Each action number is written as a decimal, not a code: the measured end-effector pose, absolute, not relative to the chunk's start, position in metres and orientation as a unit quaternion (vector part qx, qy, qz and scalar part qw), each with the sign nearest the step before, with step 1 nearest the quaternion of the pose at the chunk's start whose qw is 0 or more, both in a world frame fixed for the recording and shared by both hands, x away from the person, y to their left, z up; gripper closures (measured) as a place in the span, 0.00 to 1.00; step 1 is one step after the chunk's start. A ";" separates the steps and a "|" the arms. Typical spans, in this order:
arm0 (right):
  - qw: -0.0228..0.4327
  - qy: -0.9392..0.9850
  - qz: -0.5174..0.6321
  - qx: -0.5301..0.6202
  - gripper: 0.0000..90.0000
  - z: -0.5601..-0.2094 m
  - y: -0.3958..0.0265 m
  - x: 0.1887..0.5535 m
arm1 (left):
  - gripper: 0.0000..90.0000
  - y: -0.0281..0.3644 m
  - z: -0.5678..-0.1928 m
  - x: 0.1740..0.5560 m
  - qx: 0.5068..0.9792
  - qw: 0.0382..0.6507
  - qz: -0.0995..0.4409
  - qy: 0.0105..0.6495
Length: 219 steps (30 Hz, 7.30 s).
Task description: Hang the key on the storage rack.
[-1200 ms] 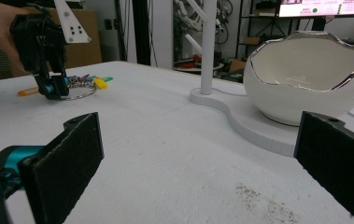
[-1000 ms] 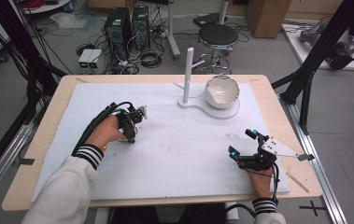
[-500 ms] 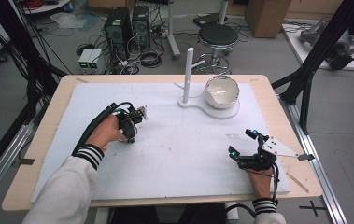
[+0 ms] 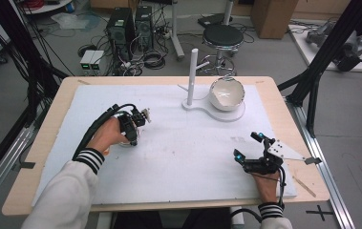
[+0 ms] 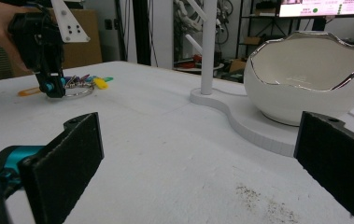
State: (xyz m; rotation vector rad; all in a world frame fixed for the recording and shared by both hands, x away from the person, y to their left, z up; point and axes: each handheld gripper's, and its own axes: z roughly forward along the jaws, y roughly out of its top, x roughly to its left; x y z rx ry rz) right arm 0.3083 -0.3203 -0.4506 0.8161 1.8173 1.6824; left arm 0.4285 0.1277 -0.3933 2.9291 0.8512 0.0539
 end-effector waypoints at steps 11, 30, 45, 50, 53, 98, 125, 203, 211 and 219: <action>0.261 0.672 0.623 0.303 0.01 -0.450 -0.321 0.308 | 0.96 0.142 -0.359 0.418 0.955 0.106 0.059 0.270; 0.244 0.689 0.624 0.278 0.01 -0.427 -0.317 0.312 | 0.97 0.178 -0.304 0.392 0.919 0.352 0.092 0.153; 0.193 0.723 0.632 0.203 0.01 -0.377 -0.279 0.329 | 0.97 0.175 -0.298 0.374 0.872 0.480 0.059 0.082; 0.158 0.752 0.618 0.165 0.01 -0.360 -0.256 0.340 | 0.97 0.175 -0.301 0.372 0.866 0.493 0.050 0.074; 0.150 0.761 0.613 0.151 0.01 -0.355 -0.247 0.344 | 0.97 0.173 -0.302 0.371 0.865 0.495 0.048 0.070; 0.020 0.857 0.512 0.043 0.63 -0.333 -0.138 0.383 | 0.97 0.168 -0.304 0.372 0.853 0.519 0.023 0.049; 0.027 0.860 0.507 0.061 0.98 -0.328 -0.138 0.385 | 0.82 0.181 -0.316 0.372 0.836 0.539 0.077 0.068; 0.048 0.784 0.516 0.342 0.97 -0.358 -0.209 0.512 | 0.02 0.303 -0.449 0.276 0.674 0.622 0.251 0.311; 0.057 0.780 0.519 0.345 0.79 -0.357 -0.208 0.510 | 0.02 0.302 -0.449 0.275 0.671 0.623 0.256 0.311; 0.076 0.800 0.480 0.352 0.03 -0.351 -0.207 0.497 | 0.02 0.304 -0.450 0.272 0.659 0.633 0.263 0.311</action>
